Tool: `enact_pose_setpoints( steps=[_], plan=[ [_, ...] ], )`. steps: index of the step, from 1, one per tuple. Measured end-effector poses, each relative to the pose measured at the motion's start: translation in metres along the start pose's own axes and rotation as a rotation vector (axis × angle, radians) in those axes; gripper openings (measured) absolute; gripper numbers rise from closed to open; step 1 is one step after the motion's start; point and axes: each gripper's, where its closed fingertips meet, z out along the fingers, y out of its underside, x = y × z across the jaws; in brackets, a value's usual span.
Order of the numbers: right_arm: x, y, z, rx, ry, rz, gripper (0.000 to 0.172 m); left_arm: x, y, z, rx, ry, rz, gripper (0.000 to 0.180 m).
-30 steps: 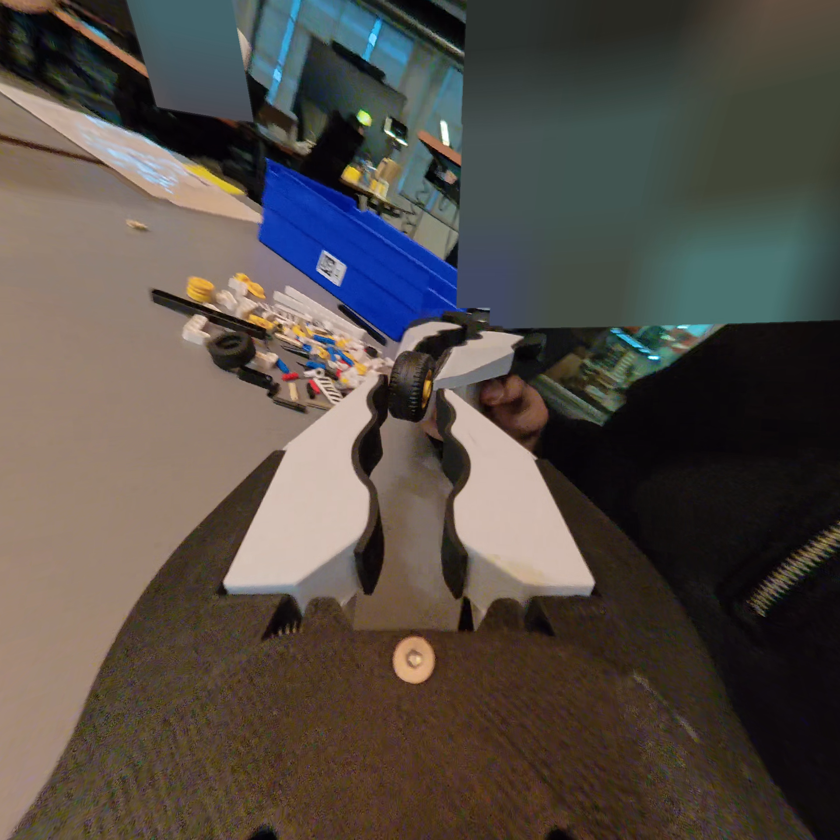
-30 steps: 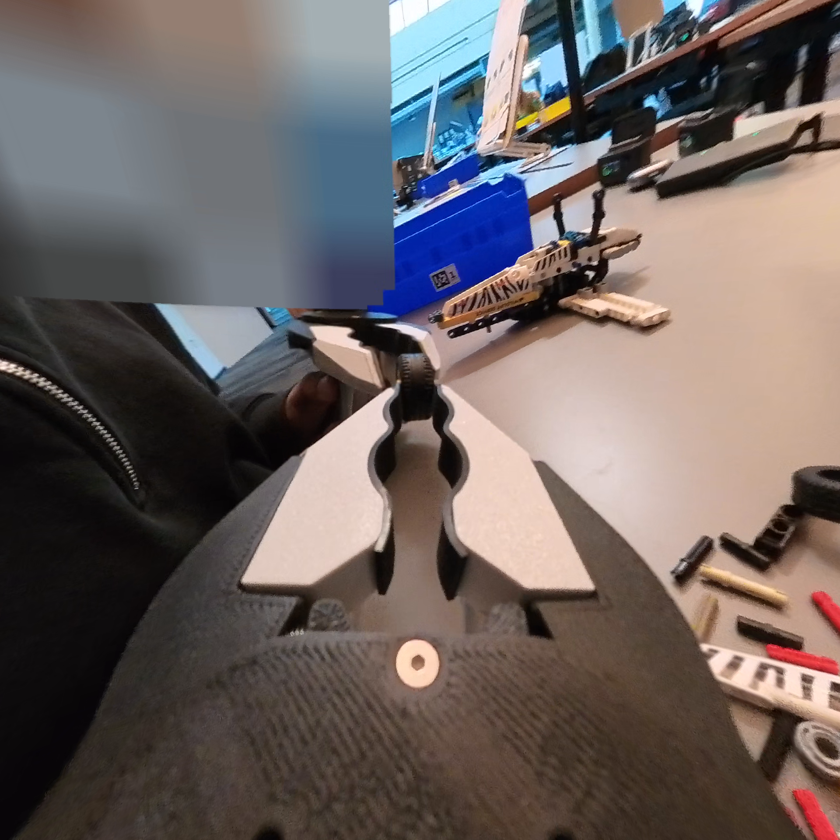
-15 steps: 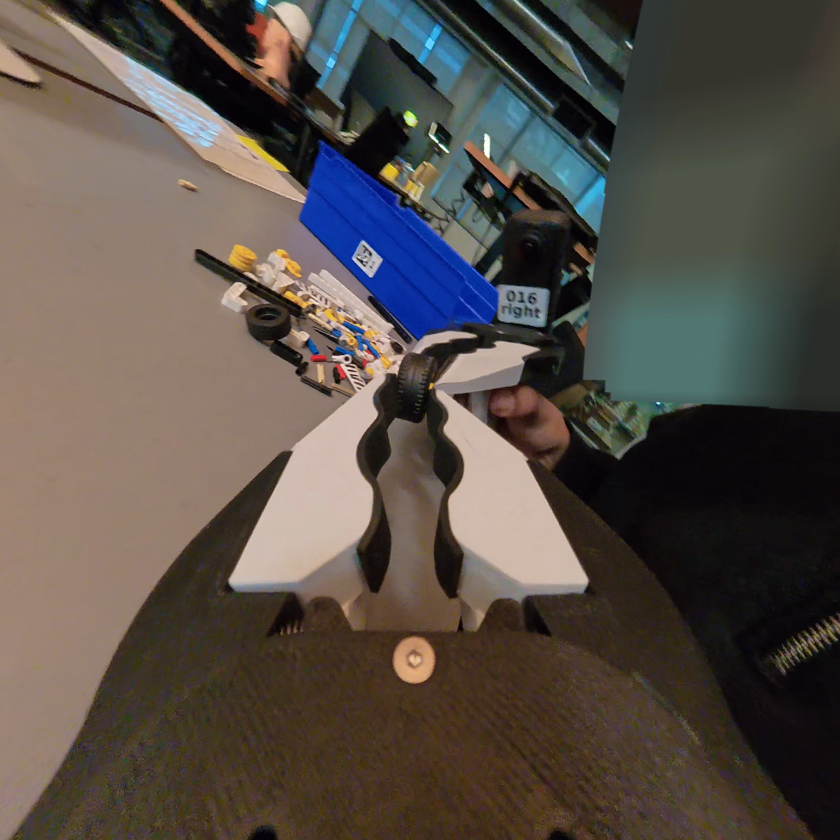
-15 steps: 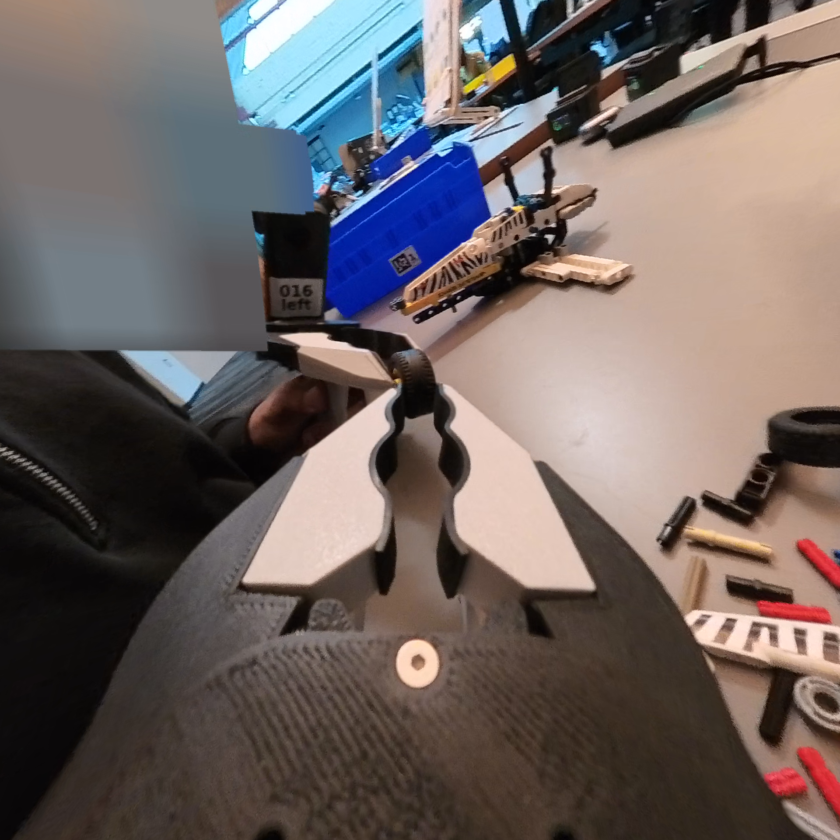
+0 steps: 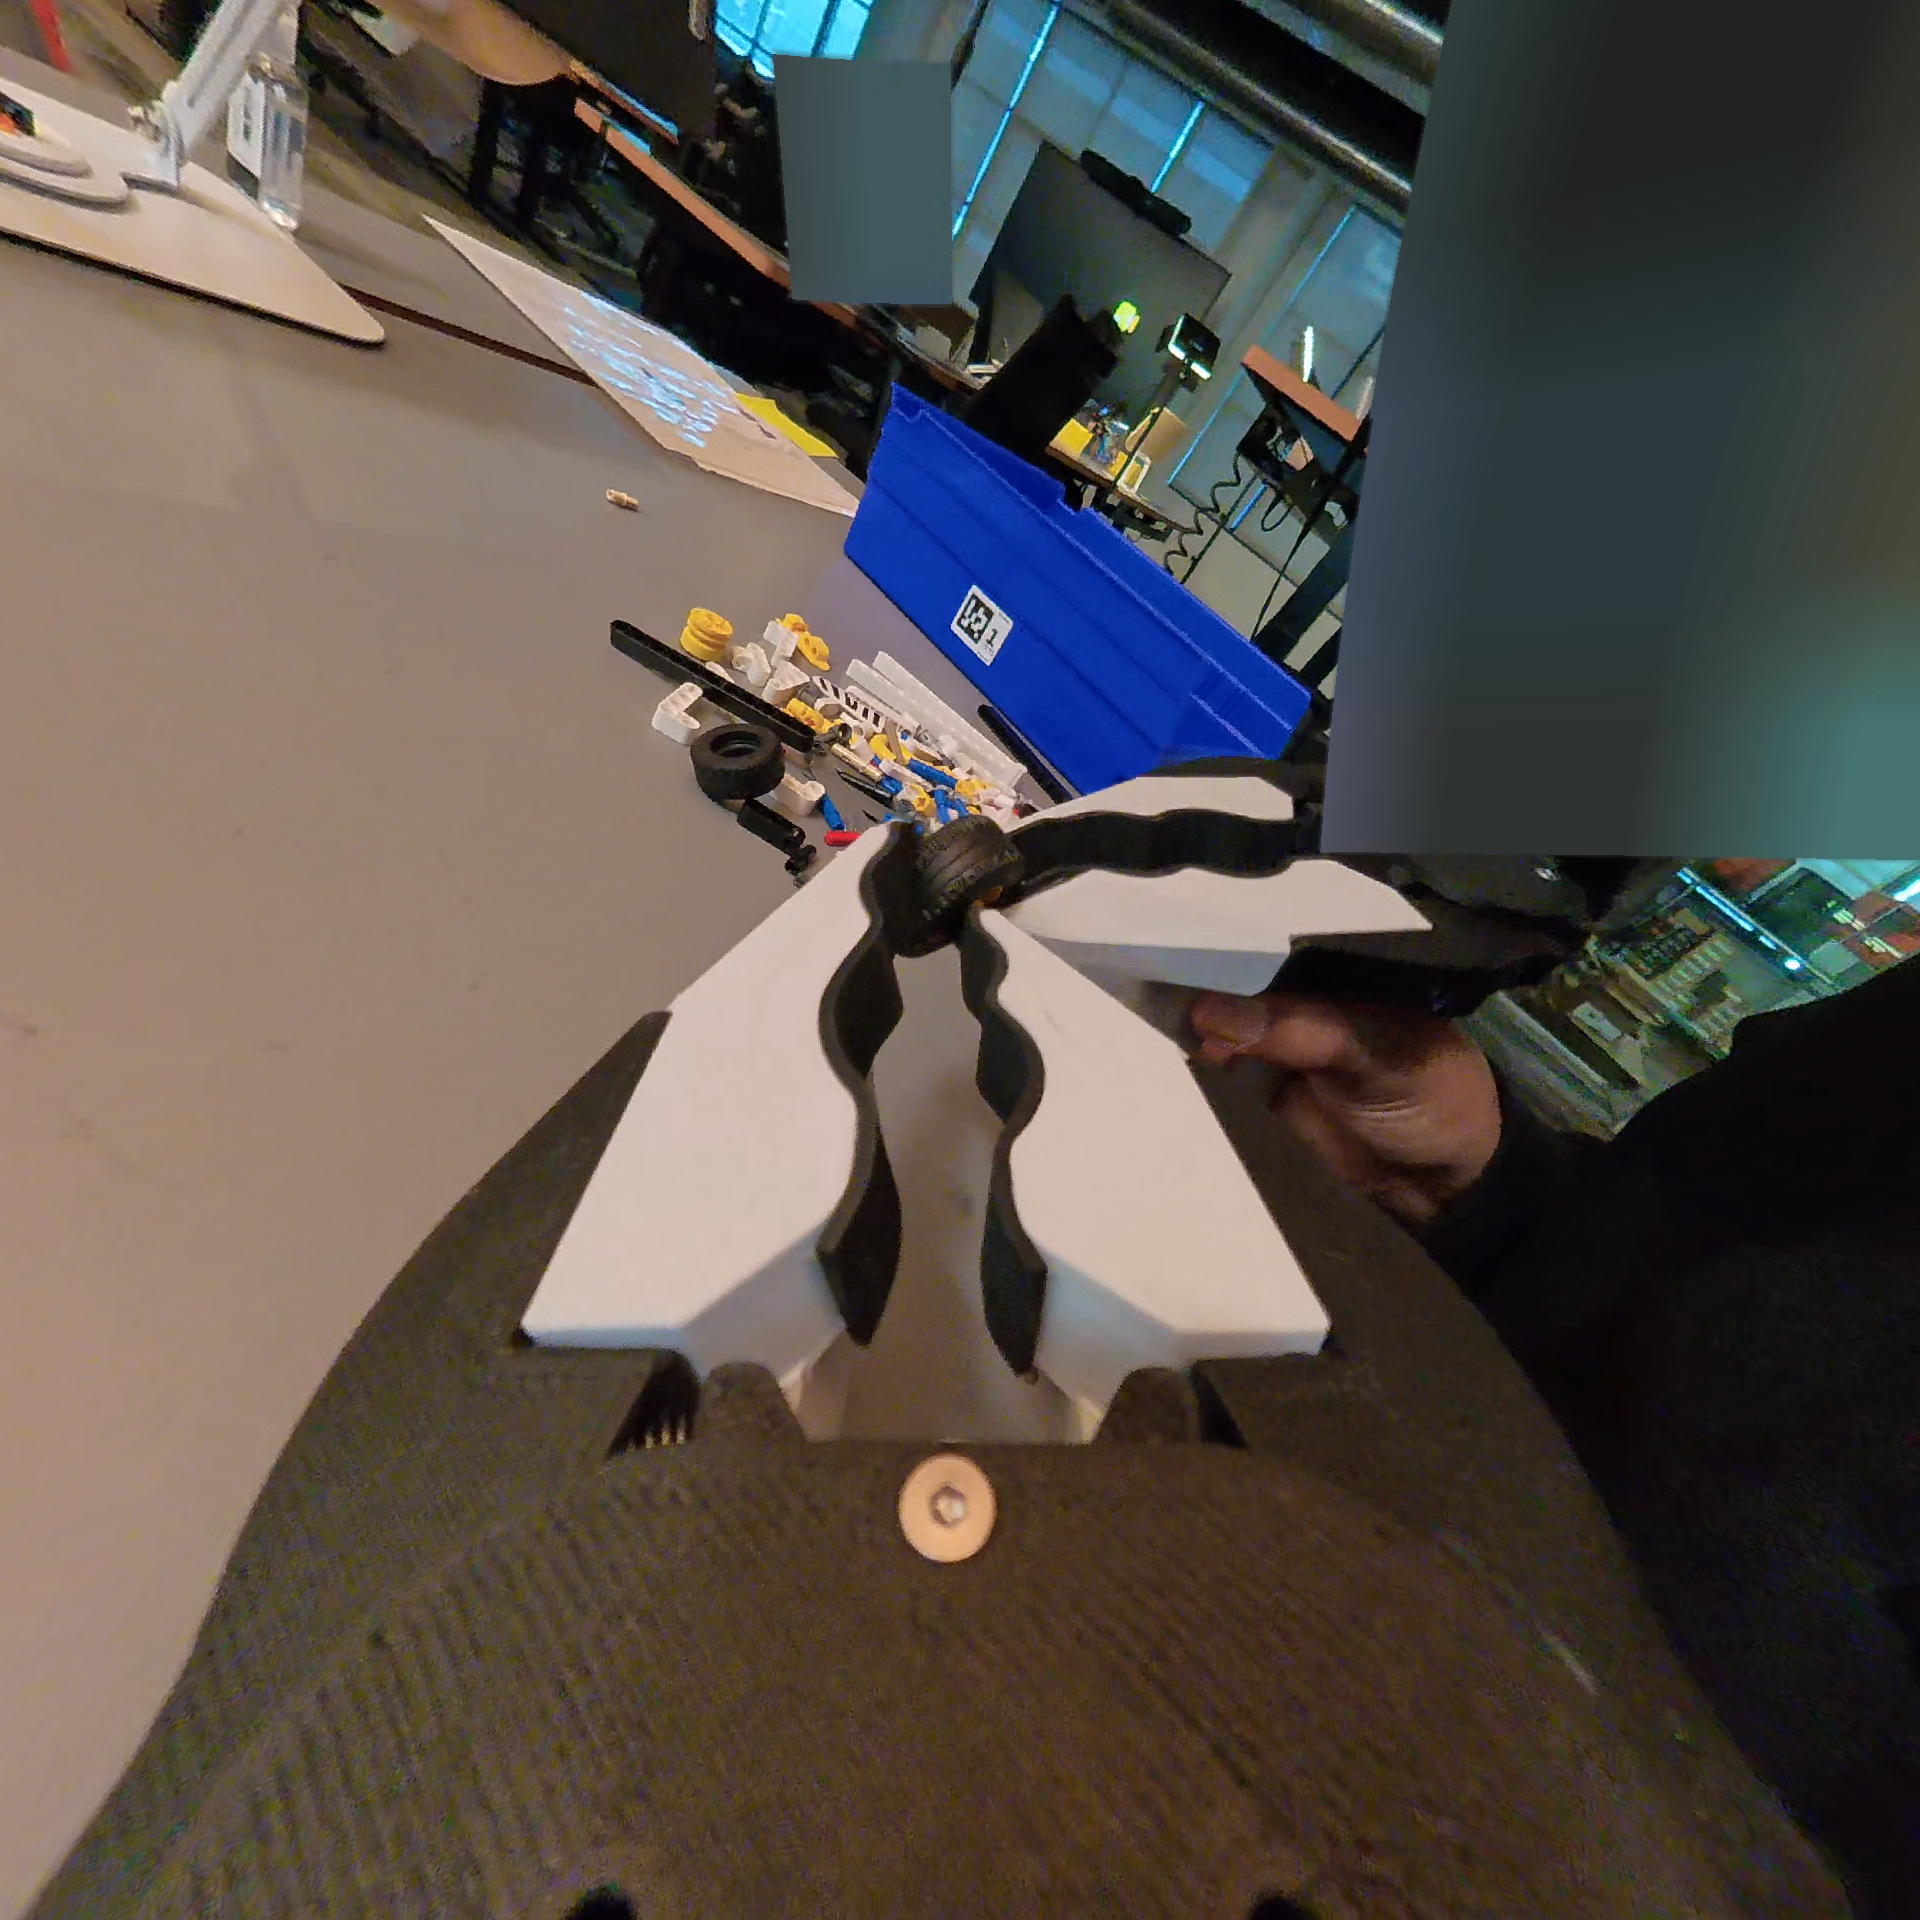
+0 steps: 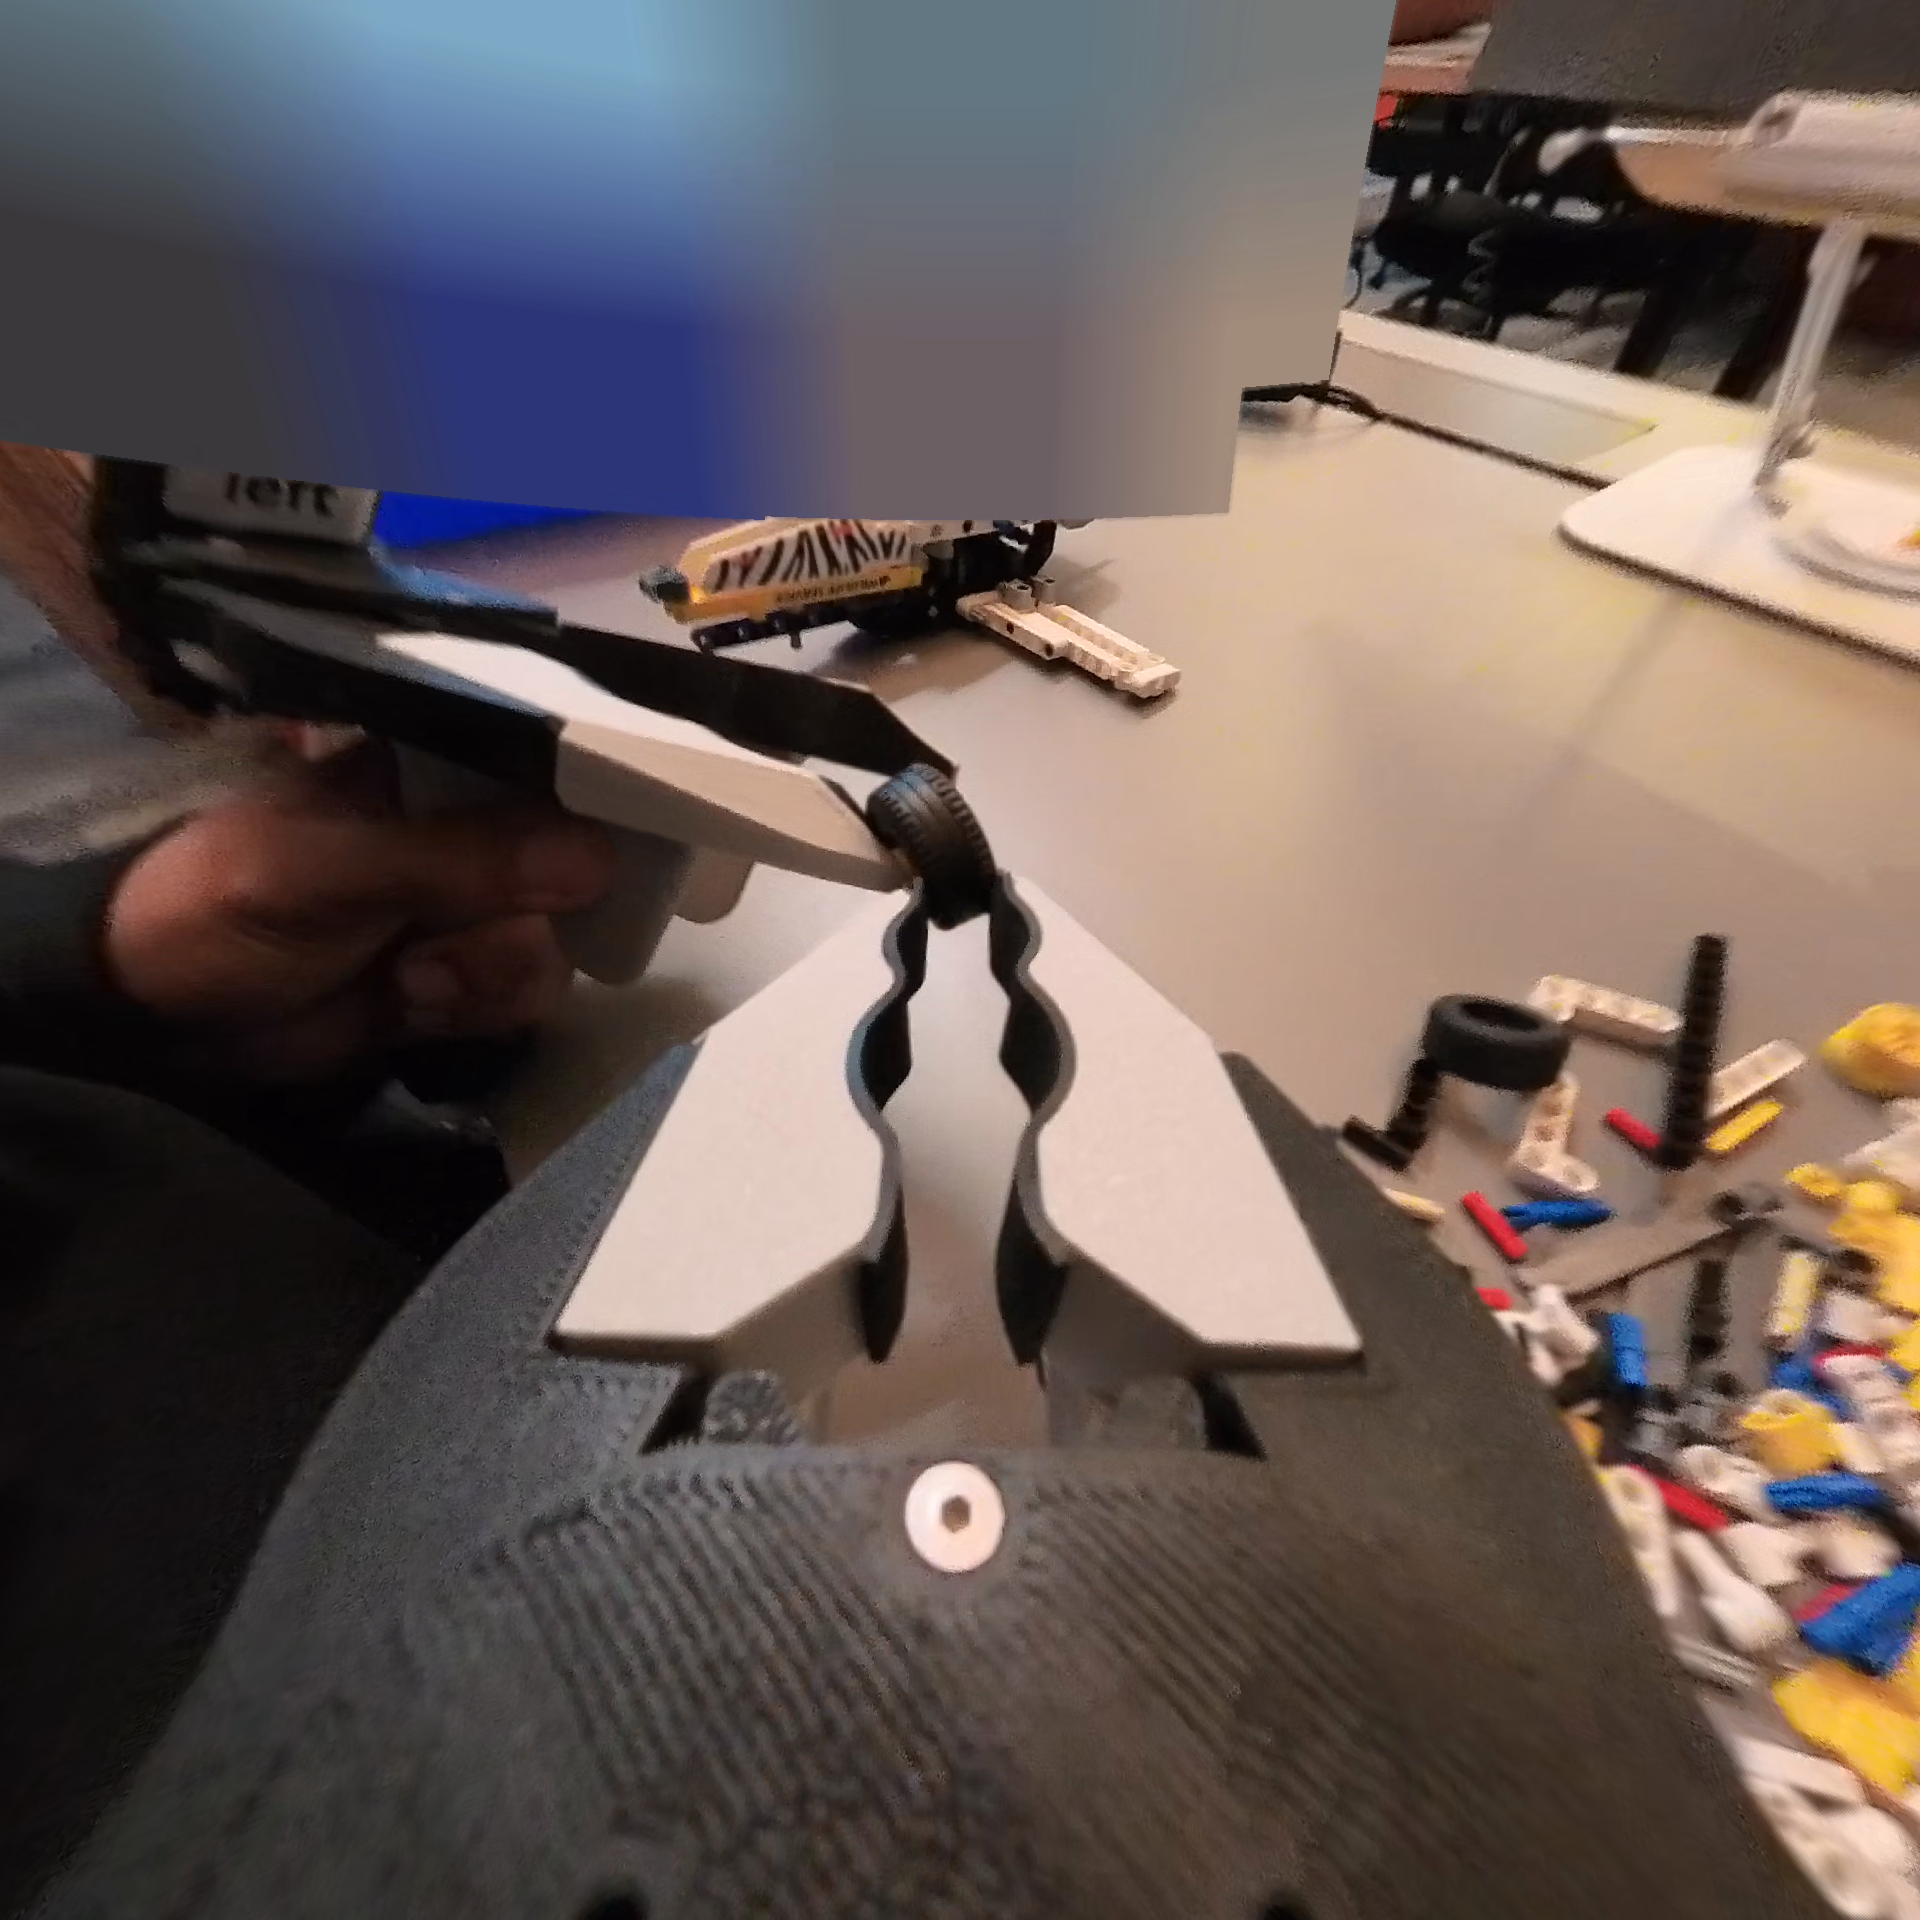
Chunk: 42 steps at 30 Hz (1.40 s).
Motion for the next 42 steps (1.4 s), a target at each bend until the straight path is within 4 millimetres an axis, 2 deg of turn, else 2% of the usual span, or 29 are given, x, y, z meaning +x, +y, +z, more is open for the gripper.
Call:
enact_pose_setpoints(
  steps=[3, 9, 12, 14, 17, 20, 23, 25, 28, 32, 34, 42],
  plan=[
    [-0.002, 0.002, -0.002, -0.033, 0.018, -0.123, 0.01, 0.004, 0.0, -0.001, 0.02, 0.028, -0.033, 0.002],
    [-0.002, 0.003, -0.012, 0.002, -0.12, -0.104, 0.011, 0.011, 0.005, 0.003, -0.018, 0.12, -0.095, 0.003],
    [-0.007, -0.002, -0.019, 0.021, -0.285, 0.049, 0.011, 0.015, 0.005, 0.002, -0.06, 0.207, -0.109, 0.009],
    [-0.007, 0.002, -0.022, -0.006, -0.369, 0.16, 0.011, 0.017, 0.009, 0.0, -0.11, 0.218, -0.055, 0.014],
    [-0.013, 0.019, -0.024, -0.124, -0.492, 0.322, 0.011, 0.018, 0.021, -0.002, -0.211, 0.194, 0.079, 0.026],
    [-0.03, 0.038, -0.024, -0.269, -0.625, 0.467, 0.012, 0.017, 0.043, -0.005, -0.369, 0.186, 0.066, 0.025],
    [-0.037, 0.046, -0.021, -0.306, -0.632, 0.443, 0.012, 0.02, 0.062, -0.011, -0.473, 0.226, -0.041, 0.019],
    [-0.04, 0.051, -0.018, -0.334, -0.622, 0.421, 0.012, 0.017, 0.069, -0.014, -0.482, 0.21, -0.044, 0.015],
    [-0.041, 0.054, -0.015, -0.358, -0.616, 0.411, 0.012, 0.014, 0.07, -0.017, -0.491, 0.192, -0.032, 0.015],
    [-0.036, 0.071, -0.013, -0.454, -0.56, 0.365, 0.012, 0.004, 0.07, -0.019, -0.503, 0.138, -0.01, 0.016],
    [-0.036, 0.071, -0.013, -0.455, -0.564, 0.374, 0.012, 0.005, 0.074, -0.022, -0.532, 0.152, -0.015, 0.011],
    [-0.037, 0.07, -0.013, -0.463, -0.584, 0.358, 0.012, 0.003, 0.076, -0.021, -0.549, 0.158, -0.049, 0.015]
  ],
)
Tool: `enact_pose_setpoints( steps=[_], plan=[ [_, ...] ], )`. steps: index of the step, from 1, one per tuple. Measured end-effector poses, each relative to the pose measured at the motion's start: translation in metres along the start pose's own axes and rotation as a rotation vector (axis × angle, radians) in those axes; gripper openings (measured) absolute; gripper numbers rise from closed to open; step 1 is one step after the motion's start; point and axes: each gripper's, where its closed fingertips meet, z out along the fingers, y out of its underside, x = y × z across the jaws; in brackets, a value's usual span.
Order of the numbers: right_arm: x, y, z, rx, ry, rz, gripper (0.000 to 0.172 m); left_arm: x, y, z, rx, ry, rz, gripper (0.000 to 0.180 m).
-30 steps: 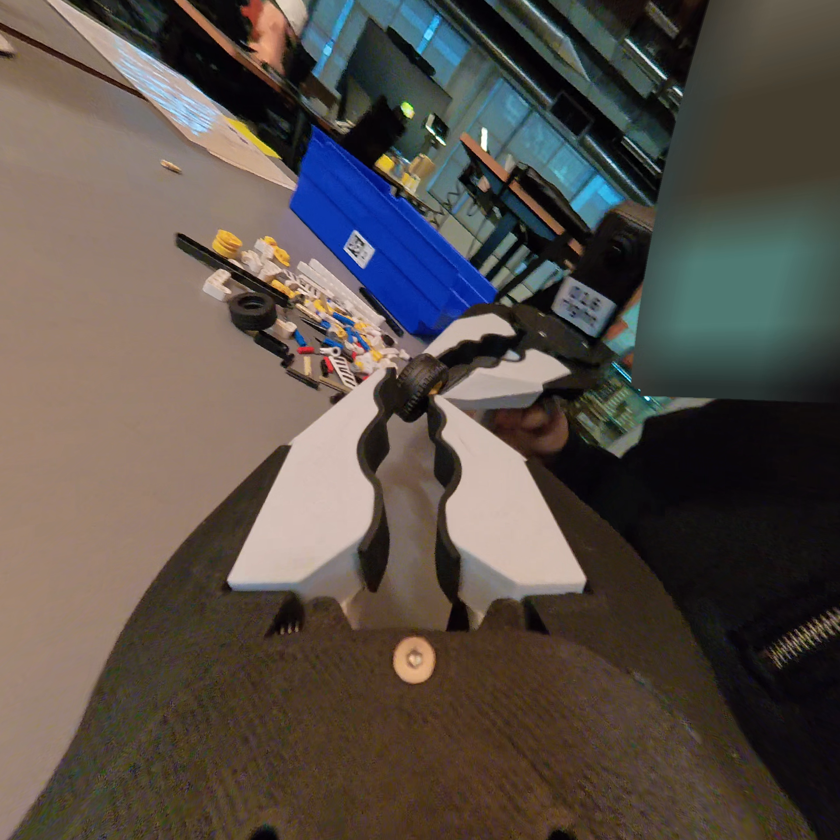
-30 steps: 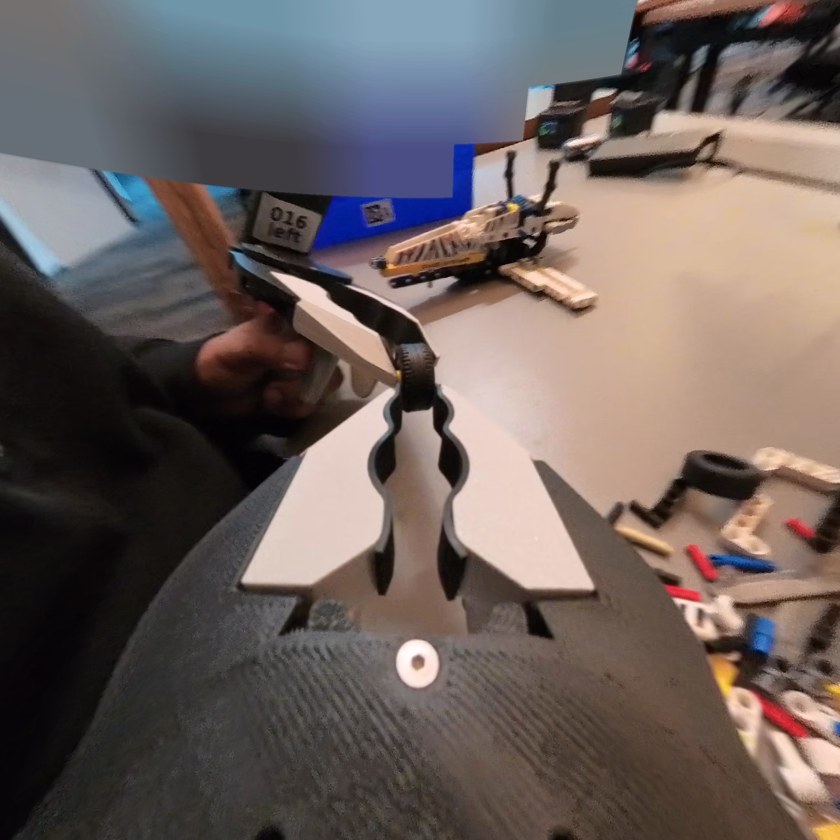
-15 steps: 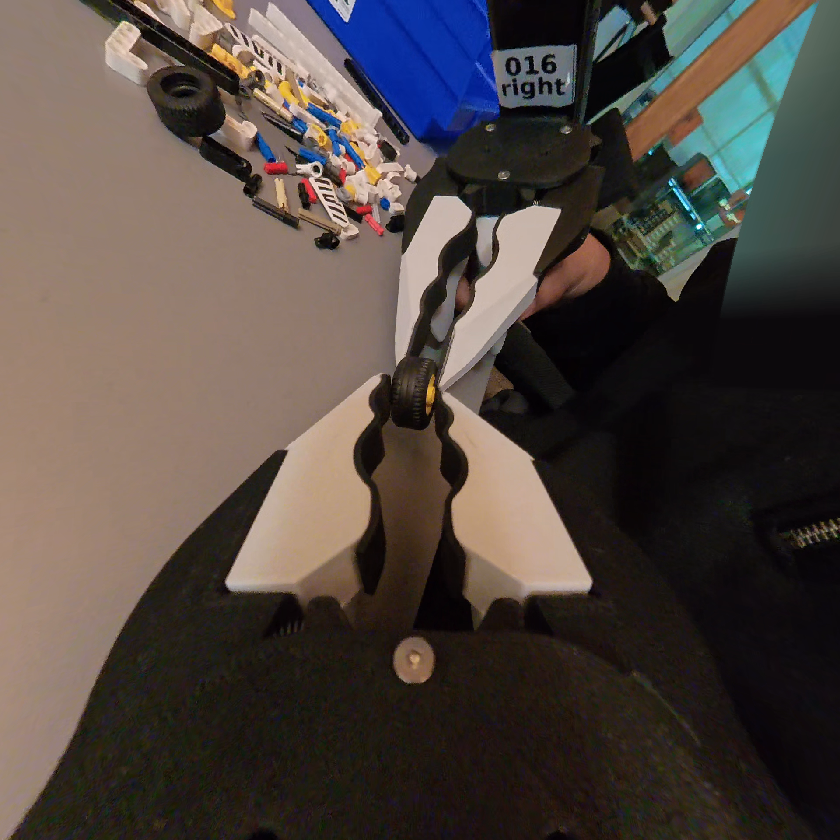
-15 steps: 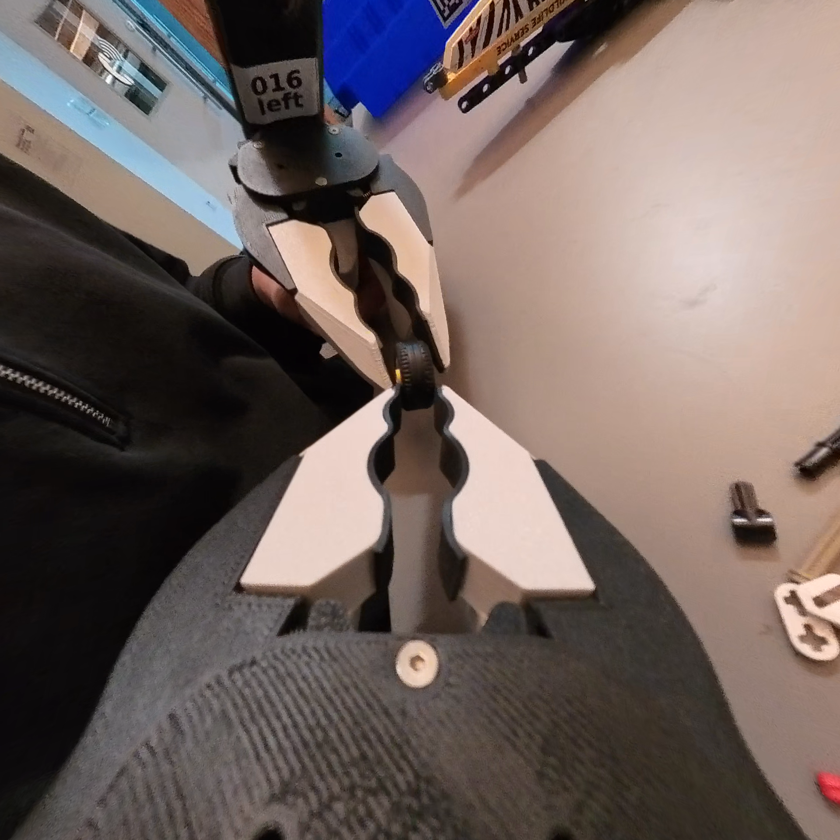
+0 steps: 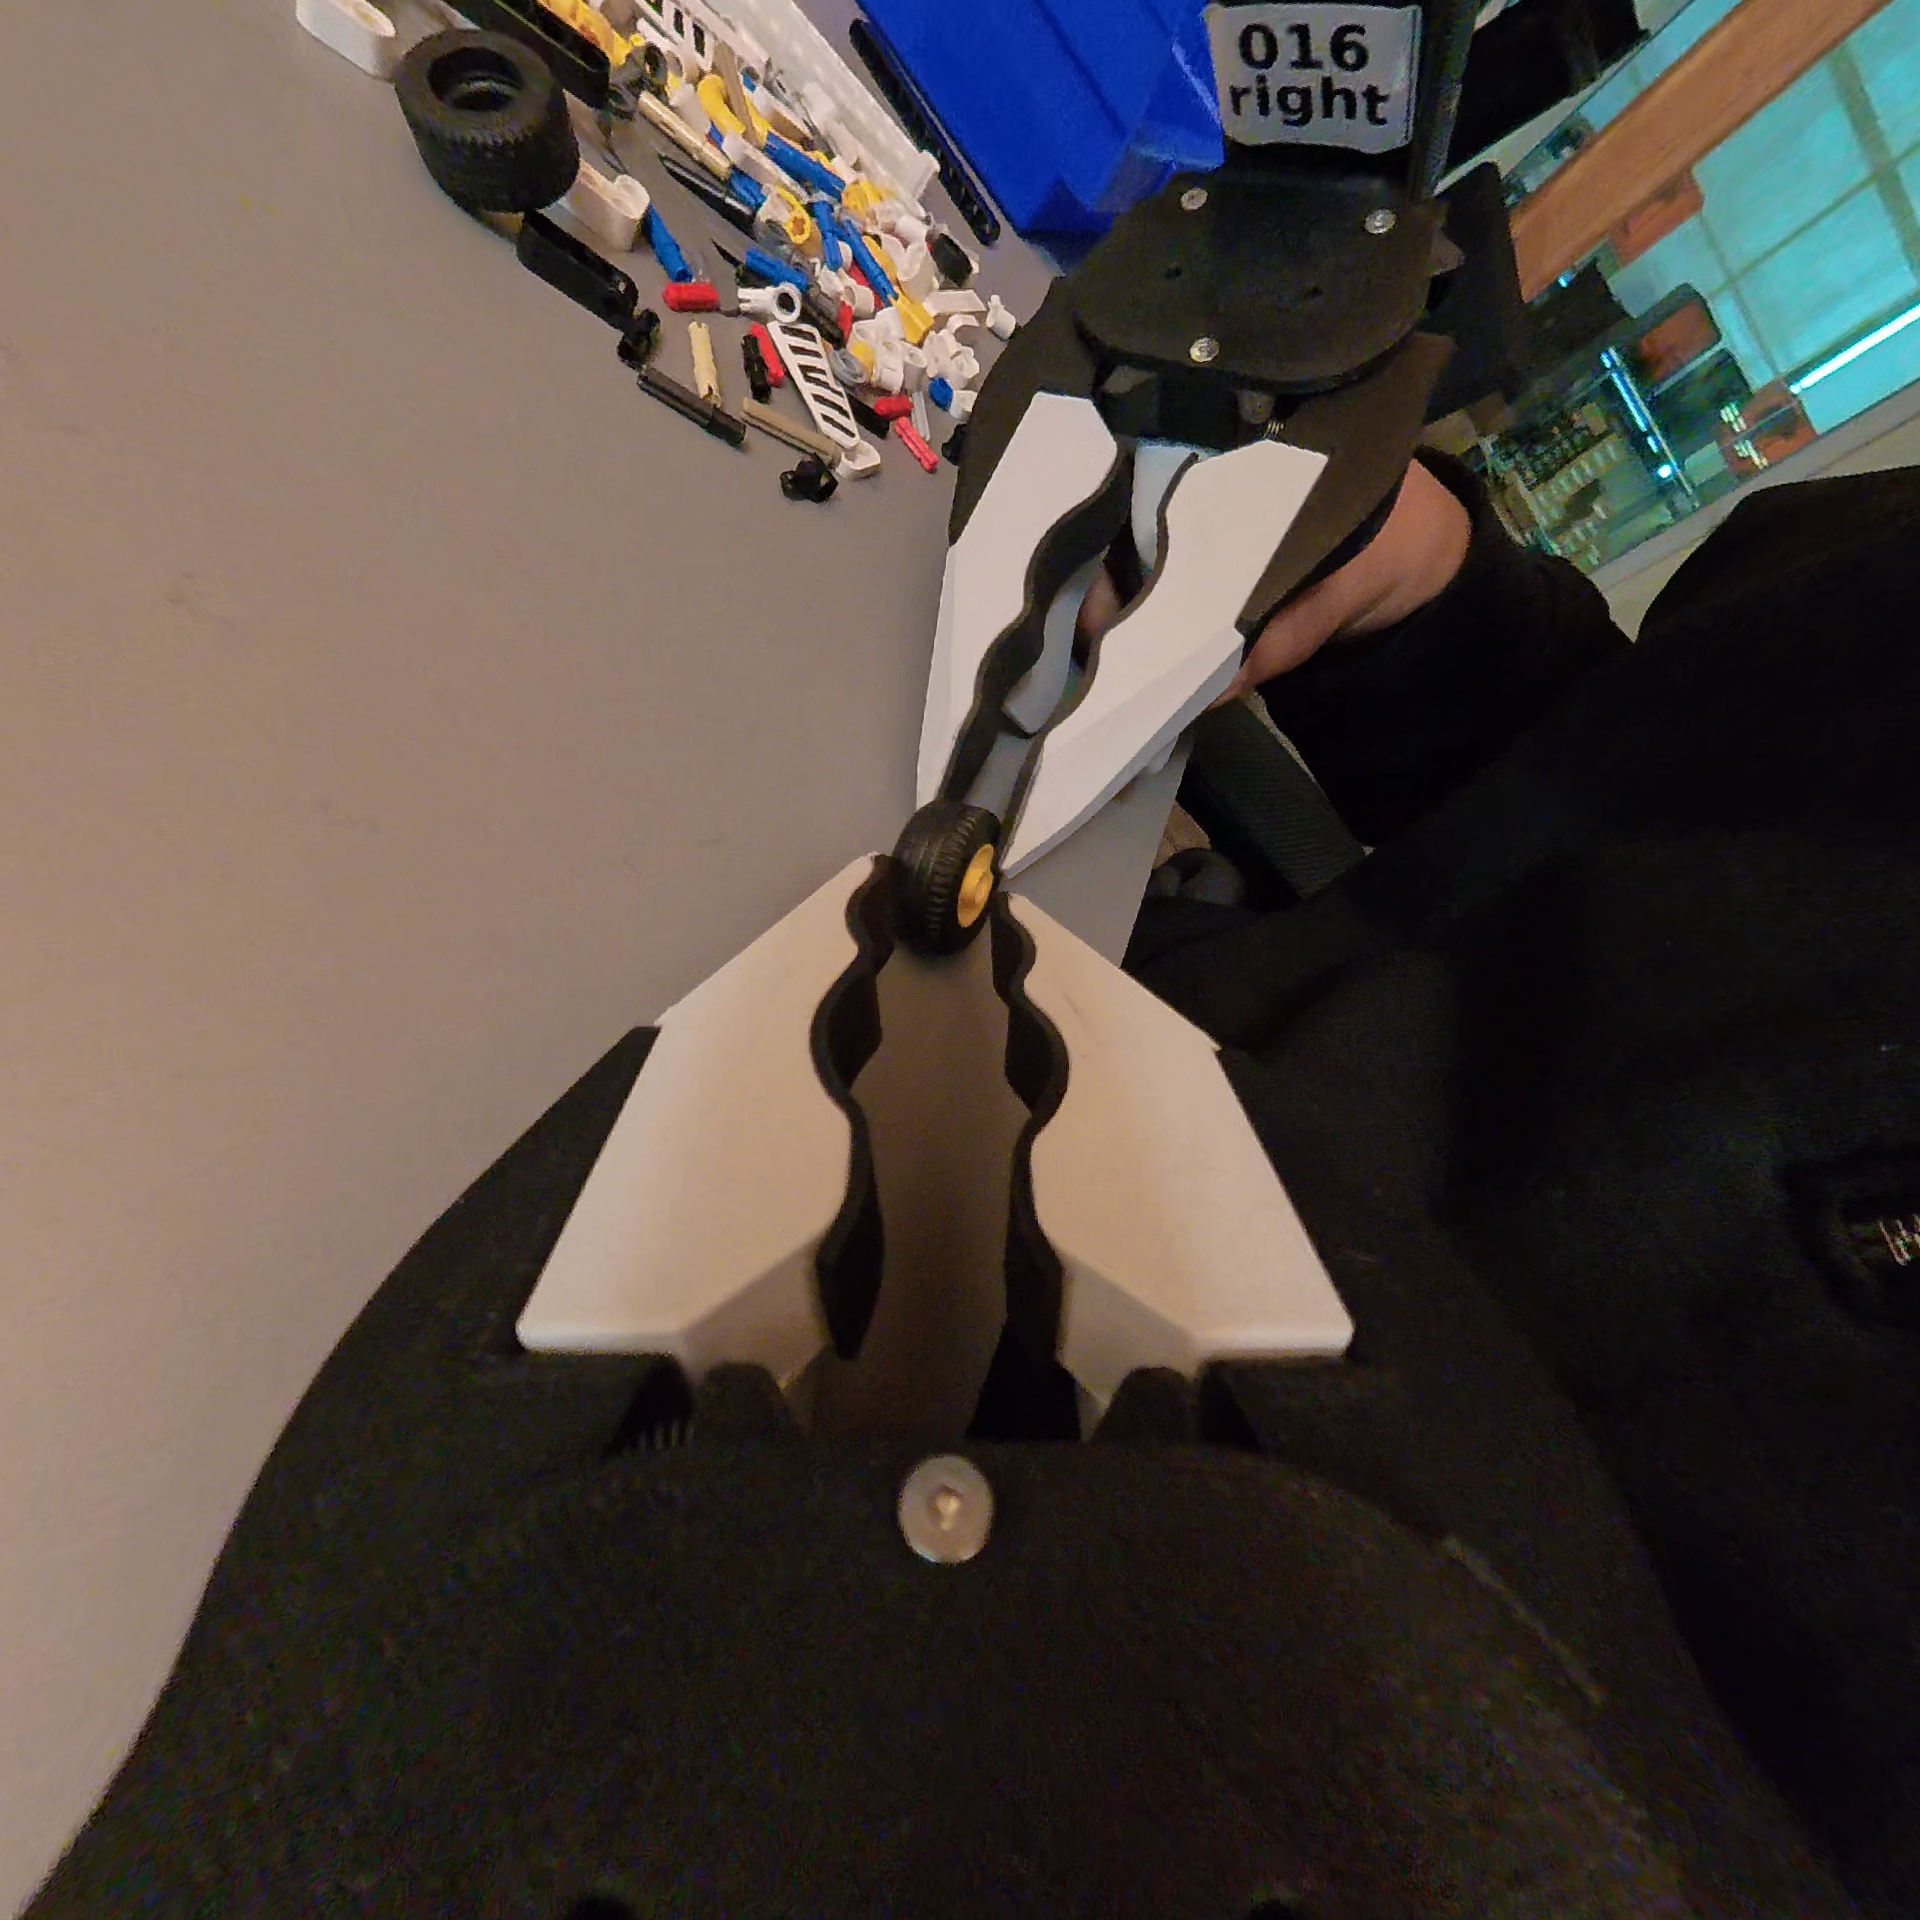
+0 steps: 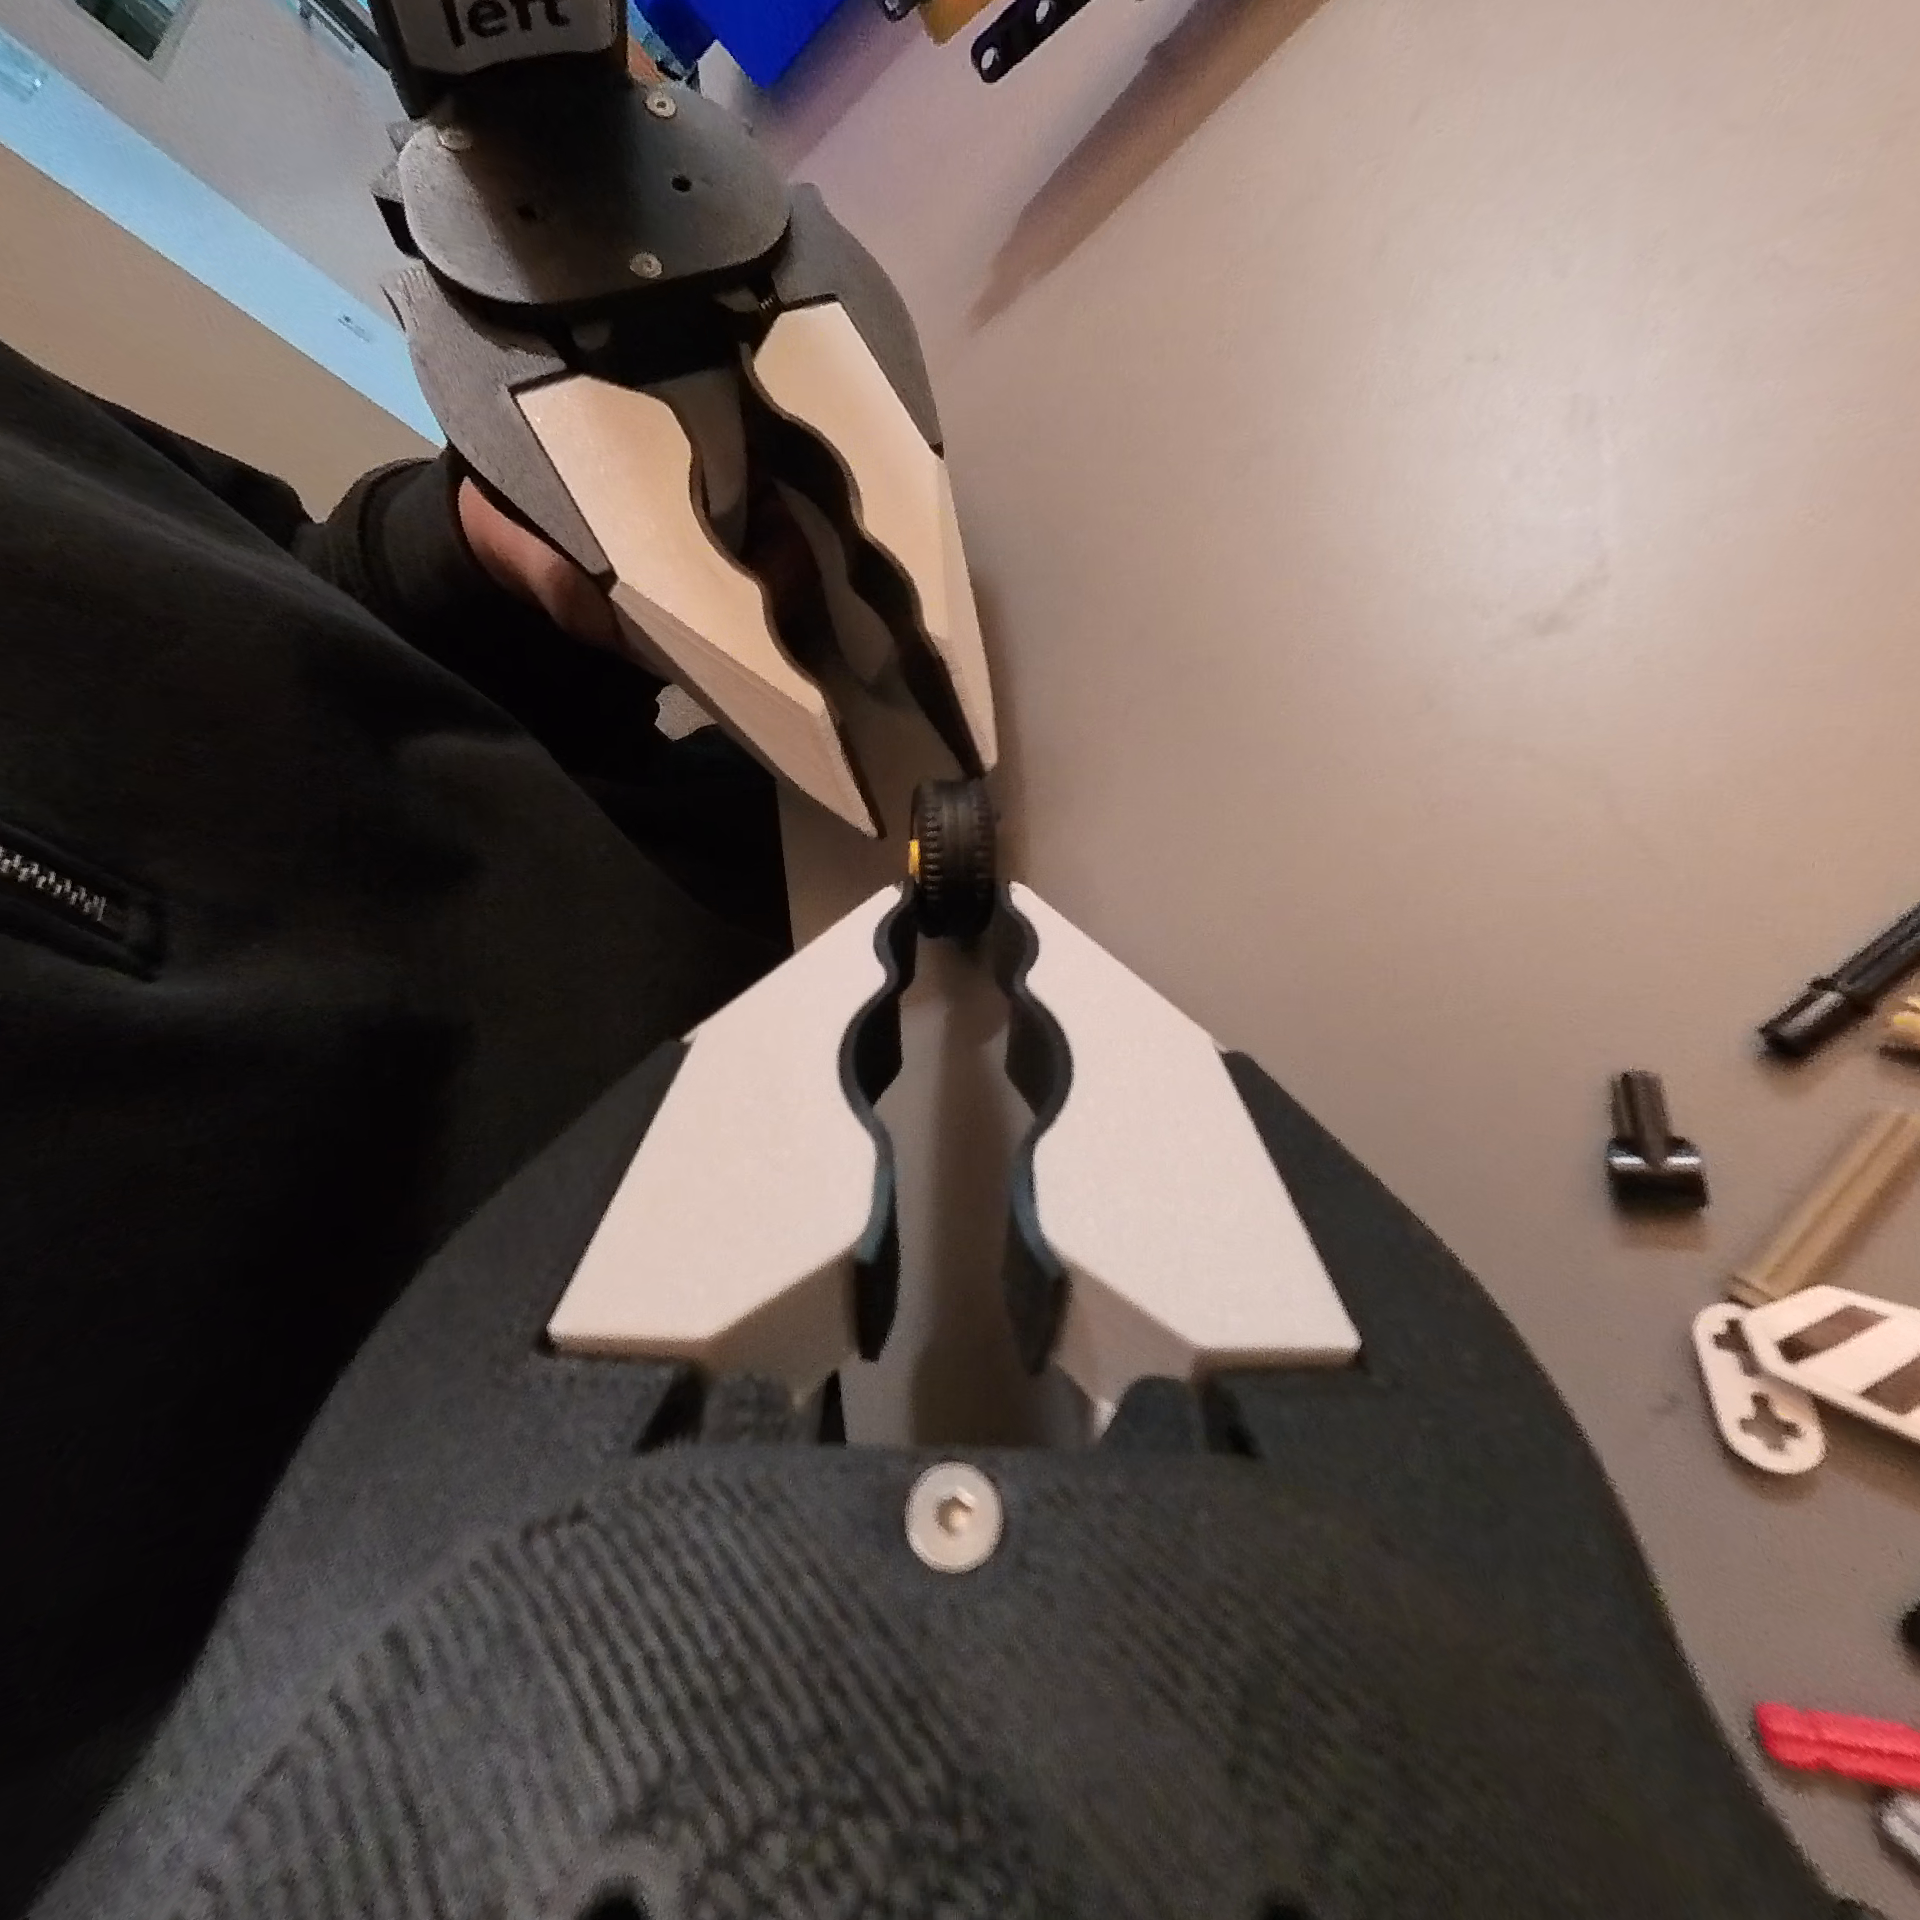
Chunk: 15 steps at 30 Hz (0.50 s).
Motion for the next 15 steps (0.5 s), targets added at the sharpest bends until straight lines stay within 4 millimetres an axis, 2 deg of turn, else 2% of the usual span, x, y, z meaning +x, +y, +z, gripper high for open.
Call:
enact_pose_setpoints(
  steps=[3, 5, 7, 15],
  plan=[
    [-0.0003, -0.0001, 0.0001, -0.005, -0.009, -0.002, 0.012, -0.001, -0.0002, 0.0006, -0.003, -0.001, -0.005, 0.016],
    [-0.0003, -0.0003, 0.0003, -0.008, -0.013, -0.006, 0.012, -0.003, 0.0016, 0.0022, -0.019, -0.011, -0.012, 0.023],
    [-0.0004, -0.0005, 0.0005, -0.011, -0.014, -0.01, 0.012, -0.0021, 0.0041, 0.0042, -0.04, -0.009, -0.001, 0.014],
    [0.0047, -0.0012, 0.001, -0.027, 0.041, -0.079, 0.021, -0.0032, 0.0048, 0.0056, -0.053, -0.01, -0.009, 0.011]
  ],
)
